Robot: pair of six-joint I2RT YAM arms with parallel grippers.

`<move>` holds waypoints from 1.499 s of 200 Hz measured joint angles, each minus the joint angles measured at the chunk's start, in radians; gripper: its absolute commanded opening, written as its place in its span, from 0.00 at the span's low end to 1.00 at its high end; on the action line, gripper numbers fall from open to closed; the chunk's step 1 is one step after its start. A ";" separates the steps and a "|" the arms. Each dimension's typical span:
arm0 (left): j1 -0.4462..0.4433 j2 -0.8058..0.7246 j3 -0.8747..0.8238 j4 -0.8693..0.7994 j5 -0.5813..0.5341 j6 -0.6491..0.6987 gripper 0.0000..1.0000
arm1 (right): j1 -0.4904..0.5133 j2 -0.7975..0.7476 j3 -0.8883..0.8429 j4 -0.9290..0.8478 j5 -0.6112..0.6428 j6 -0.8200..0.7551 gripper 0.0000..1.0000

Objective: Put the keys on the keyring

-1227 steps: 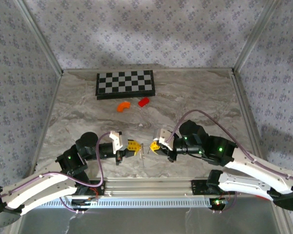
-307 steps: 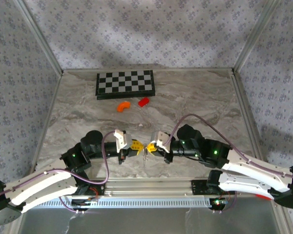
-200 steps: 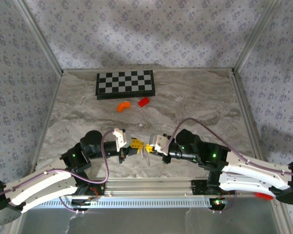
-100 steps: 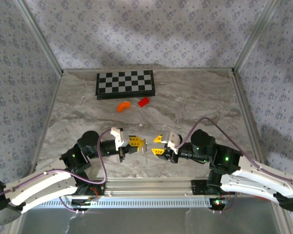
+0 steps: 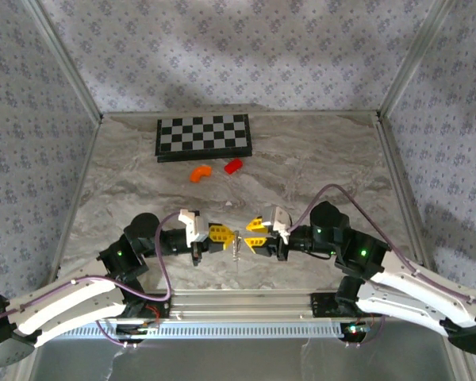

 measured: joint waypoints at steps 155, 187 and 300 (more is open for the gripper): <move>0.000 0.011 0.000 -0.001 0.031 0.000 0.00 | -0.008 -0.009 0.000 -0.003 -0.059 -0.022 0.36; 0.000 0.011 0.000 -0.001 0.034 -0.001 0.00 | -0.029 -0.007 0.000 -0.017 -0.062 -0.023 0.32; 0.000 0.012 0.000 -0.002 0.048 -0.008 0.00 | -0.058 0.048 0.000 -0.002 -0.149 -0.038 0.28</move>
